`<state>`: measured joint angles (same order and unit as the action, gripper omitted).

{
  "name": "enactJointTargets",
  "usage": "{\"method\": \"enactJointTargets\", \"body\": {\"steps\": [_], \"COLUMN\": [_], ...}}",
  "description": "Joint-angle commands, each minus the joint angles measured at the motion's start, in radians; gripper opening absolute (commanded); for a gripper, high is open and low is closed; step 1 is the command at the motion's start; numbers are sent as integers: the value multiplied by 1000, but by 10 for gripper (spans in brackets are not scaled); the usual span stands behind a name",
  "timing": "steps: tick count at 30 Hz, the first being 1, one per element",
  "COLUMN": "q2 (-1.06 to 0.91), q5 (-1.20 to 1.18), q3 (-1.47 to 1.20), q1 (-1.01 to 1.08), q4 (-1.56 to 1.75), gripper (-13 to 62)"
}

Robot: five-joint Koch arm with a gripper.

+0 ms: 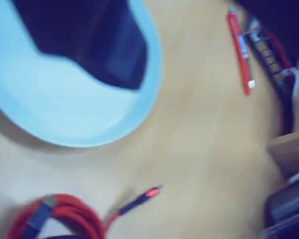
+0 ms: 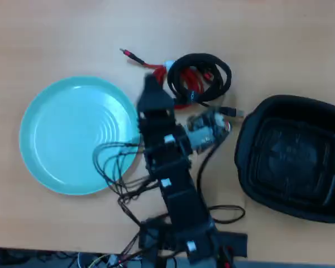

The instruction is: Put a black charging cable in a black bowl and put a red charging cable in a green bowl

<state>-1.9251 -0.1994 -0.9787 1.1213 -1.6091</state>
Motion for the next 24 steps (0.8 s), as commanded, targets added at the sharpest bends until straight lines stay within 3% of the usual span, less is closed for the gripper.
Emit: {"method": "enactJointTargets", "body": {"steps": [1, 5, 10, 19, 24], "q2": [34, 302, 454, 460, 331], "q5": [121, 147, 152, 149, 135], "q3": [265, 410, 407, 172, 38], "q1": [-9, -14, -14, 167, 310], "q4": [12, 11, -40, -66, -67], "gripper": [490, 490, 490, 490, 490]}}
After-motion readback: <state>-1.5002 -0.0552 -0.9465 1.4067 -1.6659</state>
